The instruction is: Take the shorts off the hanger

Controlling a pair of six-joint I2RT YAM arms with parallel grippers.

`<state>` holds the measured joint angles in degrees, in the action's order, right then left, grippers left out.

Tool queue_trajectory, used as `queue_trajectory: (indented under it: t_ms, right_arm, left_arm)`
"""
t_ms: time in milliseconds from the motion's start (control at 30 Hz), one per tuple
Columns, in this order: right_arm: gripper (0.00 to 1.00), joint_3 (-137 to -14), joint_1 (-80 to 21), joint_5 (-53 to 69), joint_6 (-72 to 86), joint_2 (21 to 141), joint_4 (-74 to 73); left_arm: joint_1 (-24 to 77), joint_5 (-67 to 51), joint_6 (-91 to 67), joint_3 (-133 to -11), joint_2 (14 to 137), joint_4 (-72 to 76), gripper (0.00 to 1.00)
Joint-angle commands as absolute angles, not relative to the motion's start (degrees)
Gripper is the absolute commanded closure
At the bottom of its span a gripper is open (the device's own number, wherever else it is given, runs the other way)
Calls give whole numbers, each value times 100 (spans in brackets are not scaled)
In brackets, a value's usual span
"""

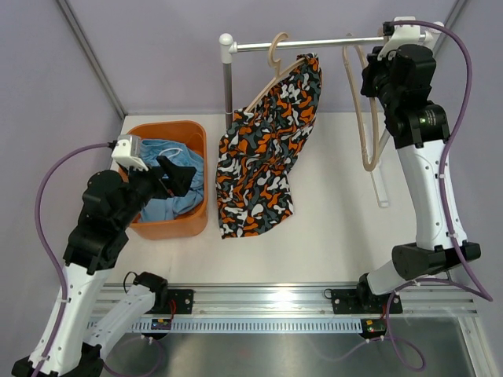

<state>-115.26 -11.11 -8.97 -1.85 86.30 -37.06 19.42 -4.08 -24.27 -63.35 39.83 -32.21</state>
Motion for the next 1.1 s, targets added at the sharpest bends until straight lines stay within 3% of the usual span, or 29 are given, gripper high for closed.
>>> queue_trajectory:
  t_ms: [0,433,867,1067]
  right_arm:
    - [100,-12145,-1002,-1063,-396,8867,-3252]
    - [100,-13640,-897,-1099,-378,10511,-3568]
    - [100,-13052,-853,-1107,-88,10565,-3489]
    - [89,-12630,-853,-1169,211,10196,-3463]
  left_arm:
    - [1960,-571,-2119,-6232,3938,-3287,1]
    - [1960,-554,-1819,-5977,3744,-3375,1]
    - [1960,-378,-1749,-5591,3612,-3270,1]
    - [1960,-167,-1670,-5335,3533,-3138,1]
